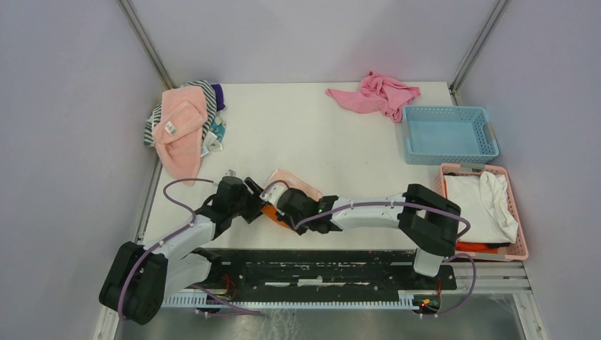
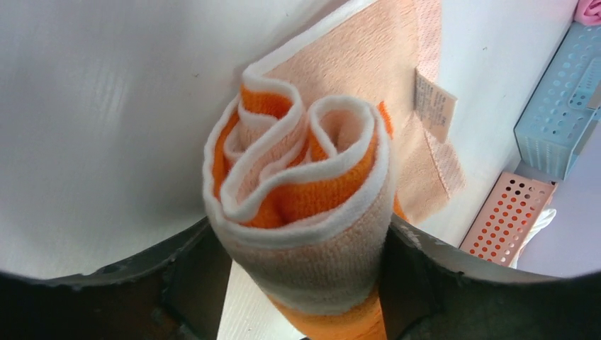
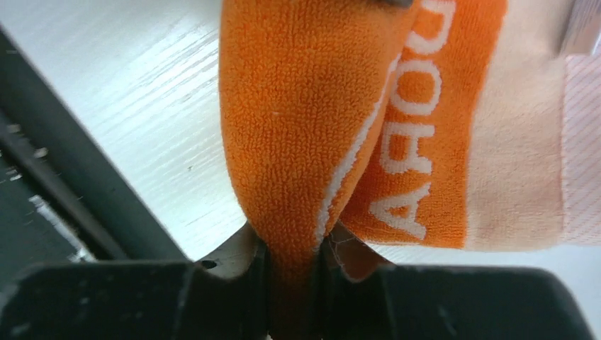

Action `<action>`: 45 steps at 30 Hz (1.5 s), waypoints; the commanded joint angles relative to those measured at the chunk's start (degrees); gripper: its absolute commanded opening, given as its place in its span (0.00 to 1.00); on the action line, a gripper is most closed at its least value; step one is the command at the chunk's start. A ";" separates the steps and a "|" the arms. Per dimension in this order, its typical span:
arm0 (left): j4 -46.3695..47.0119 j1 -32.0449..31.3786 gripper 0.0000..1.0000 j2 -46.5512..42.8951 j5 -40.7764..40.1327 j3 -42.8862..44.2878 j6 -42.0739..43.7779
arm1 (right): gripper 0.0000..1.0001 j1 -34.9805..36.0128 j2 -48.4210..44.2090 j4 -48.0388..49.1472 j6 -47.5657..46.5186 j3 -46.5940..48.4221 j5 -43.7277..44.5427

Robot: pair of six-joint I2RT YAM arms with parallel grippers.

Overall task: Roll the towels
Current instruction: Roll the towel at the center of the board.

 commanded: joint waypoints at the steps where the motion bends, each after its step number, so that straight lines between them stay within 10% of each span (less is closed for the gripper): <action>1: -5.22 1.11 0.78 -4.54 -0.81 0.68 -1.43 | 0.11 -7.54 -5.16 7.20 4.12 -6.54 -26.49; 12: -13.12 1.86 0.90 -15.73 -1.07 1.12 -1.47 | 0.12 -21.29 3.67 33.03 23.60 -12.53 -65.20; 23: -10.31 2.14 0.77 -7.03 -5.29 0.47 1.48 | 0.18 -25.80 12.78 39.48 33.99 -12.12 -68.43; 37: -11.00 3.03 0.57 -3.02 -10.29 -2.39 2.68 | 0.72 -19.66 -9.46 -2.83 7.30 -2.58 -32.76; 45: -11.57 3.16 0.56 -4.01 -9.96 -2.25 2.39 | 0.93 -3.40 -14.81 -6.26 -4.68 2.23 -1.42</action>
